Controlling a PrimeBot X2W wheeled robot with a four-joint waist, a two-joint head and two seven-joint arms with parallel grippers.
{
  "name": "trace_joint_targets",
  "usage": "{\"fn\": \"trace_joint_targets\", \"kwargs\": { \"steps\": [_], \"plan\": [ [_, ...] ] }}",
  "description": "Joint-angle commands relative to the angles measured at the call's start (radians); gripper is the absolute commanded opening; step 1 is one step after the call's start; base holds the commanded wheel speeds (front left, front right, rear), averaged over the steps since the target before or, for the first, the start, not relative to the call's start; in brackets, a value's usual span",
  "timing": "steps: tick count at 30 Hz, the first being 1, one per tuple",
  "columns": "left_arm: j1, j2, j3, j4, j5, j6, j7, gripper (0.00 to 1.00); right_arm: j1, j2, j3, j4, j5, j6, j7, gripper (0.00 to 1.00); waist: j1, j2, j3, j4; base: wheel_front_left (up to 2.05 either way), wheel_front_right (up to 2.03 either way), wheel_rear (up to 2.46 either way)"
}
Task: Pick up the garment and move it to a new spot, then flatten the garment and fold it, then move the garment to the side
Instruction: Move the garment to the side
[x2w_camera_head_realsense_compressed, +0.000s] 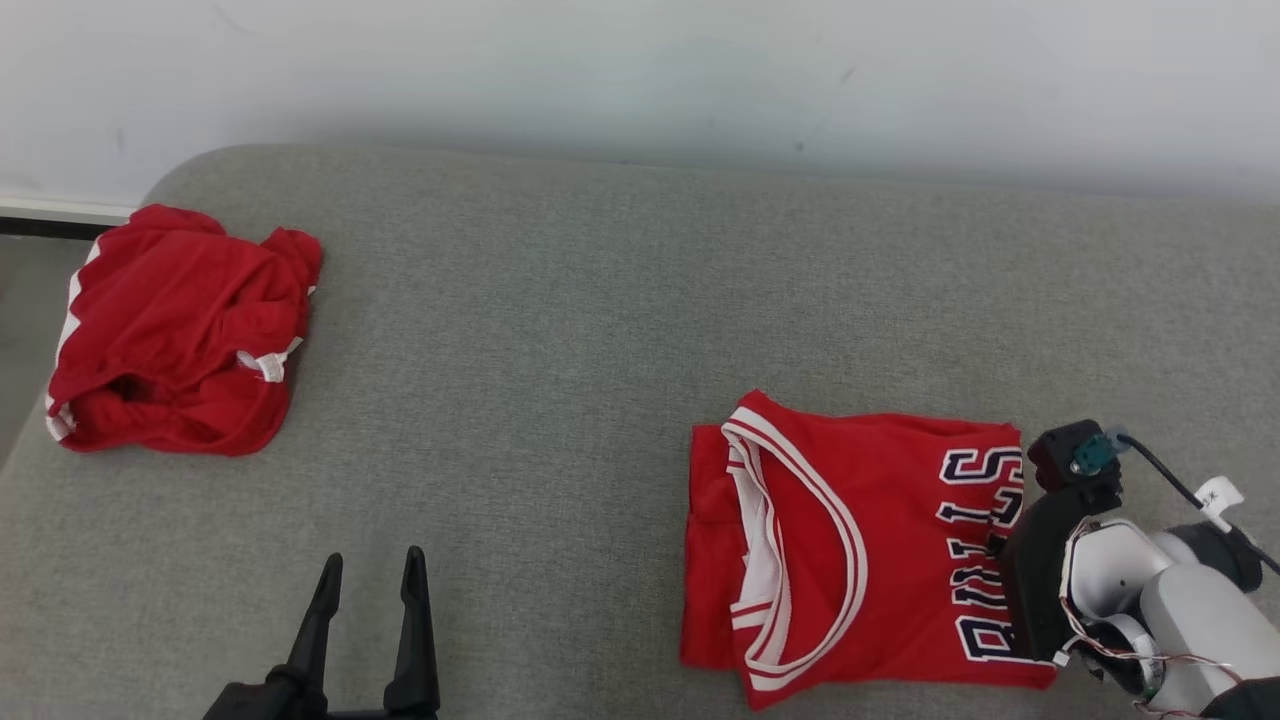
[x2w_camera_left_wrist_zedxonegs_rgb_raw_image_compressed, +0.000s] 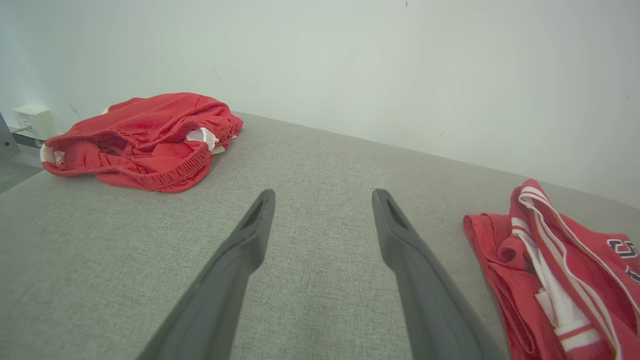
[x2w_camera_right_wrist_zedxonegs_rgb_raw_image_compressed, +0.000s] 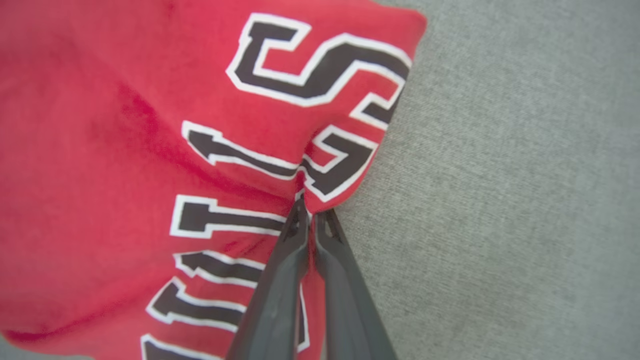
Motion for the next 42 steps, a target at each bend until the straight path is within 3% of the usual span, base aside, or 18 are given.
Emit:
{"fn": "trace_joint_targets", "kwargs": {
  "steps": [1,10,22,32,41,42],
  "plan": [
    [-0.015,0.000,0.007,-0.011,0.004,0.004,-0.003,1.00,-0.008,-0.034,0.010,0.003,0.001,-0.004,0.006,0.00,-0.0001,-0.0001,0.014,-0.023,0.00,0.00,0.00],
    [-0.056,0.000,0.014,-0.056,0.041,-0.021,-0.003,1.00,-0.153,-0.188,0.127,-0.063,0.023,-0.004,-0.041,0.00,-0.0001,-0.0001,0.083,-0.166,0.00,0.00,0.00],
    [-0.175,0.001,-0.020,-0.087,0.126,-0.065,-0.003,1.00,-0.318,-0.339,0.066,0.067,0.013,-0.004,-0.211,0.00,-0.0001,-0.0001,0.212,-0.323,0.00,0.00,0.00],
    [-0.252,0.006,-0.033,-0.116,0.178,-0.085,-0.003,1.00,-0.388,-0.355,-0.042,0.167,-0.030,-0.004,-0.323,0.00,-0.0001,-0.0001,0.308,-0.360,0.00,0.00,0.00],
    [-0.281,0.020,-0.050,-0.143,0.191,-0.091,-0.003,1.00,-0.410,-0.354,-0.113,0.236,-0.115,-0.004,-0.415,0.00,-0.0001,-0.0001,0.345,-0.354,0.00,0.00,0.00],
    [-0.280,0.022,-0.052,-0.146,0.191,-0.091,-0.003,1.00,-0.415,-0.356,-0.123,0.246,-0.129,-0.004,-0.425,0.06,-0.0001,-0.0001,0.348,-0.352,0.00,0.00,0.00]
  ]
}}
